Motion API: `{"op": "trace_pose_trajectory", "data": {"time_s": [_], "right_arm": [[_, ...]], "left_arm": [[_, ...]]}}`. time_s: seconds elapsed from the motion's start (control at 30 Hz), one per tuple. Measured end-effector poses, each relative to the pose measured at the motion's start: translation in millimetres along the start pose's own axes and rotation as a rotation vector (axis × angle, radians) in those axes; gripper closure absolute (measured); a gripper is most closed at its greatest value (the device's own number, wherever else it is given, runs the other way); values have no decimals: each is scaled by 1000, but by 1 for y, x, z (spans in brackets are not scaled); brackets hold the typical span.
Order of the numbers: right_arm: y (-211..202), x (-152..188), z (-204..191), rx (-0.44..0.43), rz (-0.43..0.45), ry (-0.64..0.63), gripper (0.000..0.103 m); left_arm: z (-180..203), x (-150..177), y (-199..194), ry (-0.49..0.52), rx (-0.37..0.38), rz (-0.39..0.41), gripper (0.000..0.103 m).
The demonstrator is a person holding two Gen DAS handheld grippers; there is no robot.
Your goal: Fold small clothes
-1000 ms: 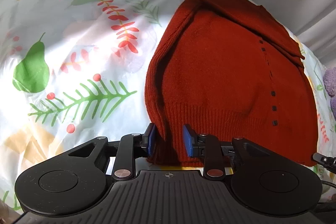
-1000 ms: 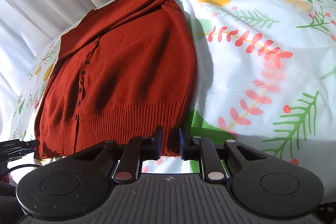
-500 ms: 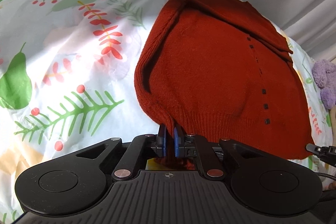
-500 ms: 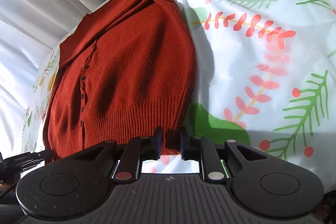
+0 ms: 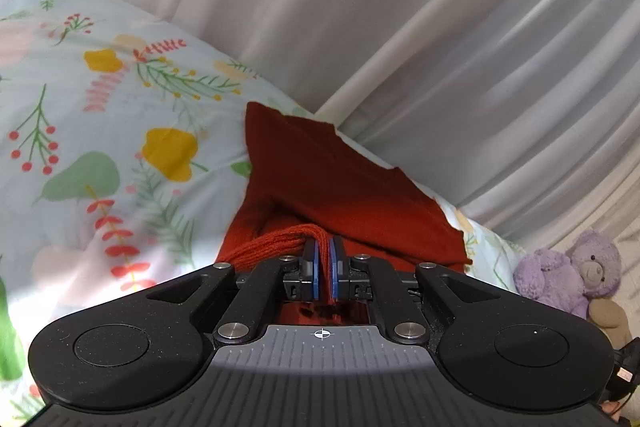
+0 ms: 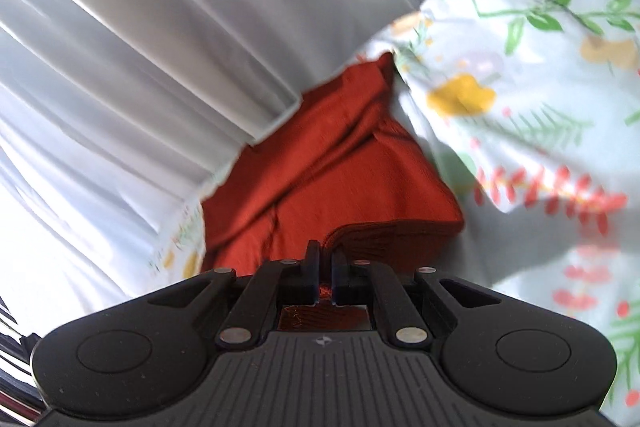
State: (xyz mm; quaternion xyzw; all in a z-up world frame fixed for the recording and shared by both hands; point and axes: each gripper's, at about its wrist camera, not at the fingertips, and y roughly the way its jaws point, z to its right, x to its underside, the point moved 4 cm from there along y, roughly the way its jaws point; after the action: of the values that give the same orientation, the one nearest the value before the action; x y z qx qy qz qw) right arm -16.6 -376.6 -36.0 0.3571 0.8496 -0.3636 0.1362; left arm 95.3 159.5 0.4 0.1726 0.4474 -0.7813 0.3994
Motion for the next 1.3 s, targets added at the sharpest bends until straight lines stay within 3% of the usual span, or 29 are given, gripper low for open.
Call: {"op": "trace_pose_trajectory", "data": {"time_s": [0.2,0.3,0.57,0.67,0.7,0.77,0.8,0.83,0.87,0.93,1.0,1.07,1.17,1.2,1.23,1.27,1.3], "right_arm": [[29,-39,-16,31,92,-86,99],[56,-61,-19,79,123,-137,99],[138,-85,-17,252,114,-289,99],[153,-85,-13,291,84,-331,98],[152,-86,-11,305,87,-333,98],[140,-90,-10,338,176,-358,96],[132,-92,-9,361,218,-381,92],[129,-93,-8,372,235,-403,81],[127,-94,-5,360,224,-418,71],[134,-90,3,326,137,-430,63],[147,-84,8,321,69,-453,63],[159,-82,11,321,33,-476,58],[172,-81,14,321,3,-478,58],[173,-80,12,321,7,-485,59],[171,-80,8,328,13,-504,70],[170,-79,5,337,21,-532,86],[168,-78,1,342,32,-558,92]], "left_arm": [[-2,-36,51,39,-24,34,96],[-7,-47,85,67,-86,32,96],[-23,-50,152,86,-184,-30,94],[-38,-57,142,7,-169,24,80],[-42,-60,136,9,-163,52,69],[-45,-64,130,52,-136,76,52],[-46,-63,130,77,-124,66,47],[-46,-61,133,99,-123,47,44],[-46,-58,137,123,-124,22,41],[-46,-51,151,159,-128,-29,35],[-44,-45,165,184,-138,-69,35],[-42,-40,175,197,-147,-96,44],[-36,-38,174,201,-164,-75,72],[-33,-38,172,212,-158,-63,90],[-30,-38,170,226,-148,-55,91],[-26,-37,169,238,-139,-53,91],[-23,-37,169,250,-128,-56,91]]}}
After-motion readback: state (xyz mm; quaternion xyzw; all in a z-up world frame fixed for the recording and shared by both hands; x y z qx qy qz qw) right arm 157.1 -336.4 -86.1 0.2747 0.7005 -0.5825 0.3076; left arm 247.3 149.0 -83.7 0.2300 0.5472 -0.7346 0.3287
